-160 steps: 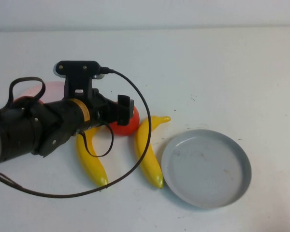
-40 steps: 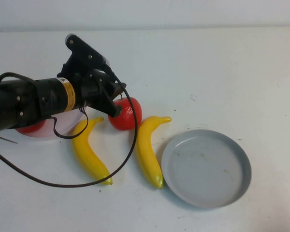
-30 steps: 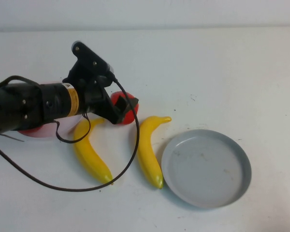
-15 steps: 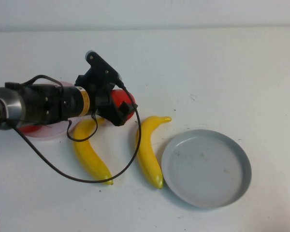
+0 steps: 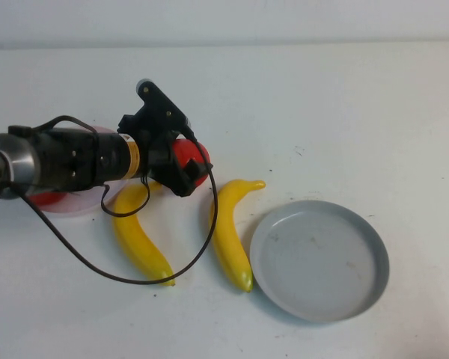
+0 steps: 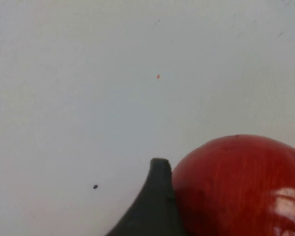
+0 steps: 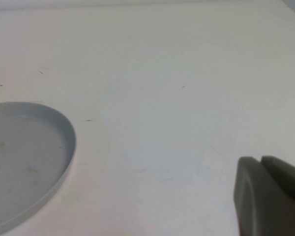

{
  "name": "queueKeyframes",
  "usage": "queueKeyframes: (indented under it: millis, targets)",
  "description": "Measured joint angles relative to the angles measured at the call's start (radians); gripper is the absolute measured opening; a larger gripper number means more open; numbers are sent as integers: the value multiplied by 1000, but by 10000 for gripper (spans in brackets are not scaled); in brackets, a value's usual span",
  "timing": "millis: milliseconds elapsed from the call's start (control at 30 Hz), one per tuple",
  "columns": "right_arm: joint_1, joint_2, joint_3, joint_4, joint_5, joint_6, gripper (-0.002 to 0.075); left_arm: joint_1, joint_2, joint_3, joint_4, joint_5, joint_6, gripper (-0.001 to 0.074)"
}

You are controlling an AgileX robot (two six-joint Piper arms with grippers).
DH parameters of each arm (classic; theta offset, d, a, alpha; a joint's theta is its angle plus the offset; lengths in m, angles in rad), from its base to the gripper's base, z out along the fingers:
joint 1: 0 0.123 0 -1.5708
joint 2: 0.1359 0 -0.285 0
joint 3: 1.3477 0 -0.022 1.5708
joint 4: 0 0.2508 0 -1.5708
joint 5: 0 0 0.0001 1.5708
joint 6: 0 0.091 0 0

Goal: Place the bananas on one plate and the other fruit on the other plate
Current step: Put one type of fruit in the left plate

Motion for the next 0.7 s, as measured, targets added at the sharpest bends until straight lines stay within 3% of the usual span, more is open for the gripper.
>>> queueKeyframes:
  millis: [67, 700]
  targets:
    - [0, 0, 0, 0, 0, 0, -18, 0, 0, 0, 2, 2, 0, 589]
    - [0, 0, 0, 0, 0, 0, -18, 0, -161, 6, -13, 72, -55, 590]
